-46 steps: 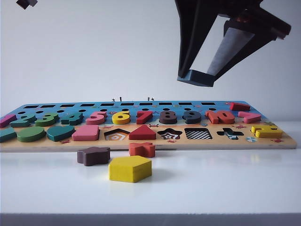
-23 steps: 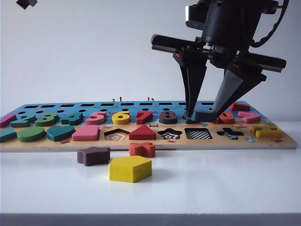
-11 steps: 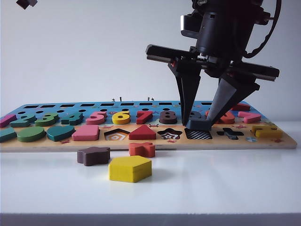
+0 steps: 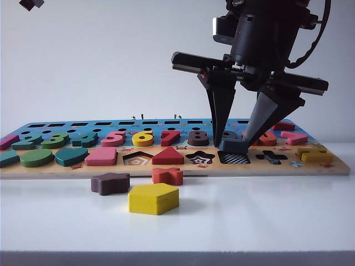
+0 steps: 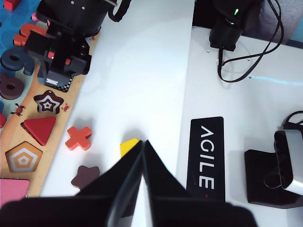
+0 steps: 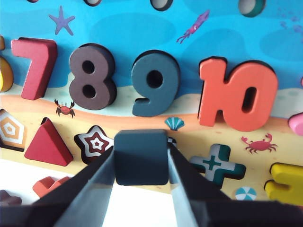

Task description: Insert the cube into the slot.

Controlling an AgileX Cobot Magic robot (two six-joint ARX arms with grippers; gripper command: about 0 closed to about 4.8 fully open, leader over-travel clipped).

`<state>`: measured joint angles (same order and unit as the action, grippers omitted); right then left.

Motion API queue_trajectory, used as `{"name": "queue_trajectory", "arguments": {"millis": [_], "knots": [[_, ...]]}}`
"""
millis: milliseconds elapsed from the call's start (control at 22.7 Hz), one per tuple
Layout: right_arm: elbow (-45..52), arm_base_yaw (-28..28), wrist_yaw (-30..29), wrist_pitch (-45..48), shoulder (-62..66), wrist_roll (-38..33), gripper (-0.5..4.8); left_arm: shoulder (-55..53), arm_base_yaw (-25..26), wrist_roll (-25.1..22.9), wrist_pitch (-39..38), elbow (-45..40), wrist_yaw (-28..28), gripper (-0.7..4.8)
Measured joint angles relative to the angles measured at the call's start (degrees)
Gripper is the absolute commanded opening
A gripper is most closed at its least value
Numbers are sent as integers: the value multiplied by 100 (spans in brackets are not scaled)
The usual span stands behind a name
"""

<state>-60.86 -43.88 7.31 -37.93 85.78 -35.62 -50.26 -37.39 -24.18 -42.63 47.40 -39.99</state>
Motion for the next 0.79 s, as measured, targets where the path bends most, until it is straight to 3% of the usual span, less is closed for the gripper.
{"name": "queue_trajectory", "arguments": {"millis": [396,793], "knots": [[0,0,15,0,0,0,200,0,0,-2,0,0,2,17],[0,2,177,0,0,-2,203,0,0,-2,0,0,4,17]]}}
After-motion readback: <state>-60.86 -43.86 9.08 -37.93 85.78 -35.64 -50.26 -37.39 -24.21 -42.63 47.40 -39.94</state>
